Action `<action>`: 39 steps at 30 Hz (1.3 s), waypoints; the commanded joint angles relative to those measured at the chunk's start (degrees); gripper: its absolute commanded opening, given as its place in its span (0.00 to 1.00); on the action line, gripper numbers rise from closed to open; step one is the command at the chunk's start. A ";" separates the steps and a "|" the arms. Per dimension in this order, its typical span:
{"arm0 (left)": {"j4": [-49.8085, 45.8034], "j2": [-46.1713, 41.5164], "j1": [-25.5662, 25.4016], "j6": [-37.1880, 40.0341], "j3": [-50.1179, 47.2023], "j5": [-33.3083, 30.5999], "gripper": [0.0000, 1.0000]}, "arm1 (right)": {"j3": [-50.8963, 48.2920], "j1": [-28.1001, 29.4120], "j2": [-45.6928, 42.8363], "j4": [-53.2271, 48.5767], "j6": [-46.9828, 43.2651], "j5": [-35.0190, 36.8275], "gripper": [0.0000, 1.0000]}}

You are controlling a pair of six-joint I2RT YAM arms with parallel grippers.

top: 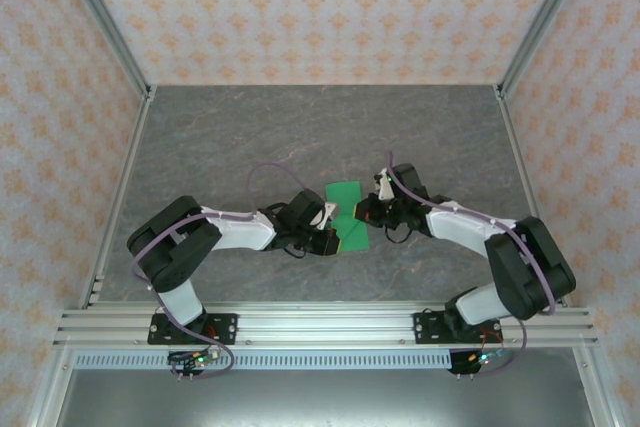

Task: Fold a paper plane with a square sheet of paper (fold left side to right side)
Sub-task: Fold the triangle a second time at the center of the table.

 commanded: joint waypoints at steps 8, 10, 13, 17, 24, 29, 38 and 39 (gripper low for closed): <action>-4.24 -0.67 0.36 -0.15 1.35 0.13 0.04 | 3.03 1.39 9.24 5.29 2.79 -0.40 0.00; -4.64 -1.01 0.31 -0.13 1.85 0.18 0.04 | 3.40 1.35 10.24 4.85 3.01 0.40 0.00; -5.41 -1.74 0.28 -0.15 3.17 0.48 0.07 | 4.03 1.34 11.52 1.71 2.84 2.41 0.00; -5.96 -2.18 0.31 0.19 5.79 1.04 0.09 | 4.49 1.34 13.30 -2.18 1.87 3.31 0.00; -7.71 2.21 0.67 1.75 10.95 2.06 0.08 | 4.34 1.41 13.60 -4.04 1.32 3.41 0.00; -6.58 5.19 1.50 1.76 11.66 2.57 0.07 | 4.48 1.39 13.46 -4.33 1.26 3.23 0.00; -6.50 7.55 1.97 1.91 10.95 2.26 0.05 | 4.58 1.35 13.34 -4.89 1.06 3.37 0.00; -6.50 7.24 2.04 1.88 10.49 2.16 0.05 | 4.64 1.39 13.37 -5.04 0.99 3.40 0.00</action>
